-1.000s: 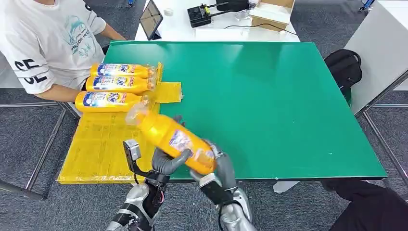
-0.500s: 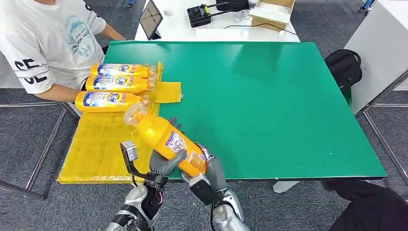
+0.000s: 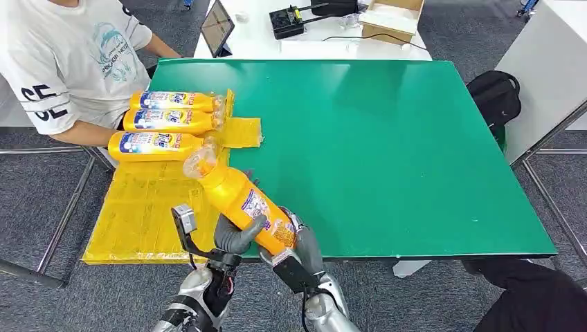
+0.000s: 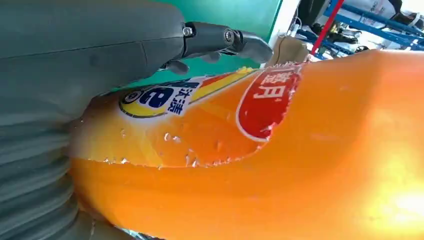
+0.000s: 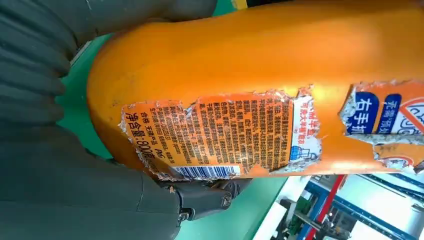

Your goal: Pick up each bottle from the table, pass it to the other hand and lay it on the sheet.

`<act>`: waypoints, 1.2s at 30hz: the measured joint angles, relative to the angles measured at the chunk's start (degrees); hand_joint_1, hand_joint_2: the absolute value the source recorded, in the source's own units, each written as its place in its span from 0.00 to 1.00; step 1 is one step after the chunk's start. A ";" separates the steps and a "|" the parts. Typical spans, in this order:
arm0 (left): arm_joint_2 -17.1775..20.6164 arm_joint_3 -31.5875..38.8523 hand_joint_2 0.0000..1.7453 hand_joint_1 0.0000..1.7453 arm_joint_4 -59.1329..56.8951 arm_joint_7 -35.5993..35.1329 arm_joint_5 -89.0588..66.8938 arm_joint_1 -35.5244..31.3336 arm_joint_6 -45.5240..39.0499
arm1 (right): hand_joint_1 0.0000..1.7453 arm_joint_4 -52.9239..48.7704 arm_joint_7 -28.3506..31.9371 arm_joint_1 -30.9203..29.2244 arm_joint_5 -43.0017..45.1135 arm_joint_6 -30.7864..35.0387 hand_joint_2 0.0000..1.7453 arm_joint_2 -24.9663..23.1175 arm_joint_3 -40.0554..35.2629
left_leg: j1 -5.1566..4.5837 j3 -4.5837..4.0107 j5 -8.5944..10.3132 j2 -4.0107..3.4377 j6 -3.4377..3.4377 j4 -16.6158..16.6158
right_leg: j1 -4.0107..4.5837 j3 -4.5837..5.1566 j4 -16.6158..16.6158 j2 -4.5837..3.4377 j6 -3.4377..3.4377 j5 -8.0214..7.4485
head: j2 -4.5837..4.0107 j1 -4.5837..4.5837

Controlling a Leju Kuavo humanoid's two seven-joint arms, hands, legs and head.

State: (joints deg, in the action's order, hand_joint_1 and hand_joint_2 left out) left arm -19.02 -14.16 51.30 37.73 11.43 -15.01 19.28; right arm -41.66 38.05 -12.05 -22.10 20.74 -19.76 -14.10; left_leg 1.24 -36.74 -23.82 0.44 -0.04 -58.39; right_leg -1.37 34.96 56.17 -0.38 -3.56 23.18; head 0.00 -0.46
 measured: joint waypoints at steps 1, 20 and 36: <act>0.00 0.02 1.00 1.00 0.00 0.02 0.00 0.00 0.02 | 1.00 0.13 0.00 -0.02 0.20 -0.02 1.00 0.00 -0.09 | 0.00 0.00 0.00 0.00 0.00 0.00 | 0.00 0.00 0.00 0.00 0.00 0.00 | 0.00 0.02; 0.00 1.14 1.00 1.00 0.00 1.01 -2.73 0.32 -0.15 | 0.66 1.40 0.00 -0.32 1.51 -0.81 1.00 0.00 -0.74 | 0.00 0.00 0.00 0.00 0.00 0.00 | 0.00 0.00 0.00 0.00 0.00 0.00 | 0.00 0.00; 0.15 5.48 1.00 1.00 6.27 2.40 -15.75 -0.87 -19.66 | 0.00 -6.00 -0.02 1.08 1.25 -6.16 0.00 0.13 -0.37 | 0.01 0.00 0.02 0.00 0.01 0.00 | 0.01 -0.01 0.03 0.00 0.00 -0.01 | 0.00 0.00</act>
State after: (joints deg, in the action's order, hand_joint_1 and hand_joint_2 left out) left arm -18.86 -8.68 57.56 40.13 -4.32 -15.88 -0.39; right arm -47.66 38.03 -10.97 -20.85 14.58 -19.63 -14.47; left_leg 1.25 -36.74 -23.80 0.44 -0.03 -58.39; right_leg -1.36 34.95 56.19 -0.38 -3.56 23.17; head 0.00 -0.46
